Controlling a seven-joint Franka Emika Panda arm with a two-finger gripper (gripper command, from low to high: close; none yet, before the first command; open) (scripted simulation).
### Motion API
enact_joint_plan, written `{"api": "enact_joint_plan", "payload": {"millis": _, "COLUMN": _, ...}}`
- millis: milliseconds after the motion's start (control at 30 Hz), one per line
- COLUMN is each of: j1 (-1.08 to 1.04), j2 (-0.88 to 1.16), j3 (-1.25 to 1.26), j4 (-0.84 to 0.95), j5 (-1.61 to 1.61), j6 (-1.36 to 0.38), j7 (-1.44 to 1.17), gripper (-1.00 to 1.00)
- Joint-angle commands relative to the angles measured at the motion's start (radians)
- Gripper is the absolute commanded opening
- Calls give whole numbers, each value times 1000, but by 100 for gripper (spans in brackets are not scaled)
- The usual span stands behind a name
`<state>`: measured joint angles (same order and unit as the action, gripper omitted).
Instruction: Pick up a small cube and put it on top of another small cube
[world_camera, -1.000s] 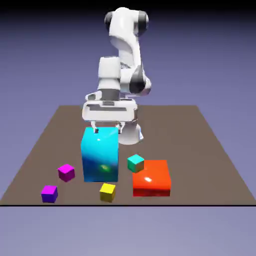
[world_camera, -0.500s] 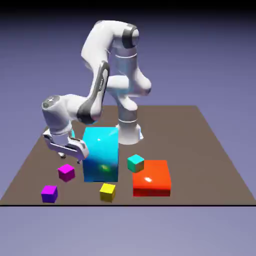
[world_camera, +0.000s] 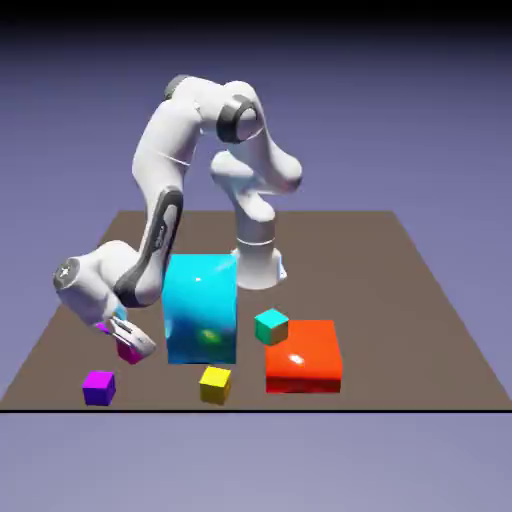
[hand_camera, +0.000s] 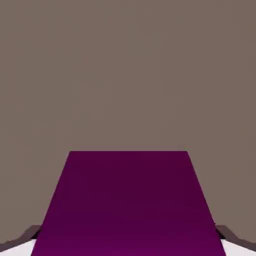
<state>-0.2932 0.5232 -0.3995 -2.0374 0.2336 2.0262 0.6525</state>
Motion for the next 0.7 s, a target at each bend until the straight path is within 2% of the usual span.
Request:
{"api": "enact_joint_plan", "payload": {"millis": 0, "j1": 9, "j2": -17, "j3": 3, "j4": 11, "j5": -3, "j6": -22, "j7": 28, "gripper": -100}}
{"api": "enact_joint_plan", "payload": {"millis": 400, "j1": 176, "j2": -105, "j3": 191, "j4": 55, "j5": 165, "j6": -58, "j7": 550, "gripper": -100}}
{"api": "enact_joint_plan", "payload": {"millis": 467, "j1": 184, "j2": -110, "j3": 200, "j4": 57, "j5": 173, "j6": -60, "j7": 575, "gripper": -100}}
{"api": "enact_joint_plan", "payload": {"millis": 600, "j1": 196, "j2": -26, "j3": 231, "j4": -9, "j5": 227, "j6": 84, "j7": 535, "gripper": -100}}
{"api": "enact_joint_plan", "payload": {"millis": 633, "j1": 196, "j2": -26, "j3": 231, "j4": -9, "j5": 227, "j6": 84, "j7": 535, "gripper": 100}}
{"api": "enact_joint_plan", "payload": {"millis": 667, "j1": 196, "j2": -26, "j3": 231, "j4": -9, "j5": 227, "j6": 84, "j7": 535, "gripper": 100}}
